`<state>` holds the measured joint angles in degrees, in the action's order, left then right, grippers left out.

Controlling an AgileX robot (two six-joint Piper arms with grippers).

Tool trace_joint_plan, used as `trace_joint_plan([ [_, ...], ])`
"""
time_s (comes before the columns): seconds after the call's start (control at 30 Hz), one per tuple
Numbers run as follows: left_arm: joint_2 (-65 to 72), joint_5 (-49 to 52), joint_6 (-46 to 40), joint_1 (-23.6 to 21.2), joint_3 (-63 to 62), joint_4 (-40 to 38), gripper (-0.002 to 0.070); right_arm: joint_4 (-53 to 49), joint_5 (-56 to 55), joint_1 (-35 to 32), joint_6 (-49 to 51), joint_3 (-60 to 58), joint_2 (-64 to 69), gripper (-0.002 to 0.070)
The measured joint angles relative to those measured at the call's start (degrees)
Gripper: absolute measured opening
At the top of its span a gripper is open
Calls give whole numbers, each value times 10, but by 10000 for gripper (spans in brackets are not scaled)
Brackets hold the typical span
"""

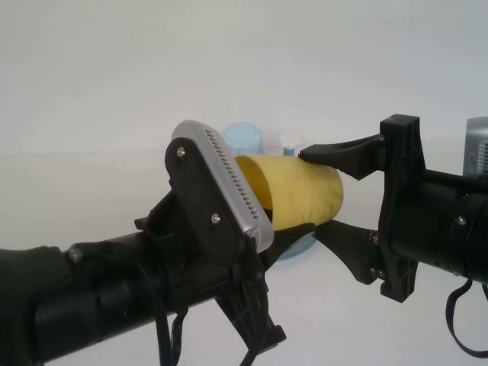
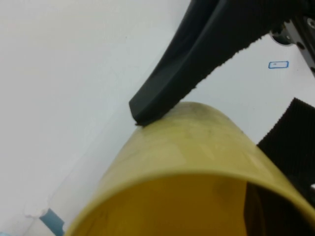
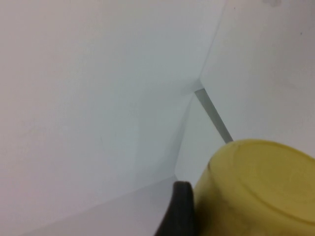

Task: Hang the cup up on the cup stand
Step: Adjust the cup with two arms

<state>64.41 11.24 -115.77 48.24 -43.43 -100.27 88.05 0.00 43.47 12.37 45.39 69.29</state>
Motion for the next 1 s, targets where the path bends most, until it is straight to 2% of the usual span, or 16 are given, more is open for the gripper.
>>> trace_joint_plan([
  [0.37, 0, 16, -15, 0, 0, 1, 9, 8, -3, 0, -13, 0, 0, 522],
  [0.57, 0, 18, -15, 0, 0, 1, 22, 10, -4, 0, -18, 0, 0, 517],
  [0.67, 0, 24, -7, 0, 0, 1, 92, 10, -4, 0, -36, 0, 0, 515],
  [0.7, 0, 25, 1, 0, 0, 1, 265, 10, -5, 0, -44, 0, 0, 515],
  [0.73, 0, 28, 8, 0, 0, 1, 181, 10, -8, 0, -49, 0, 0, 515],
  [0.87, 0, 25, 36, 0, 0, 1, 333, 10, -19, 0, -75, 0, 0, 514],
  [0.97, 0, 25, 46, 0, 0, 1, 400, 9, -31, 0, -100, 0, 0, 514],
  [1.0, 0, 25, 48, 0, 0, 1, 382, 9, -35, 0, -112, 0, 0, 514],
])
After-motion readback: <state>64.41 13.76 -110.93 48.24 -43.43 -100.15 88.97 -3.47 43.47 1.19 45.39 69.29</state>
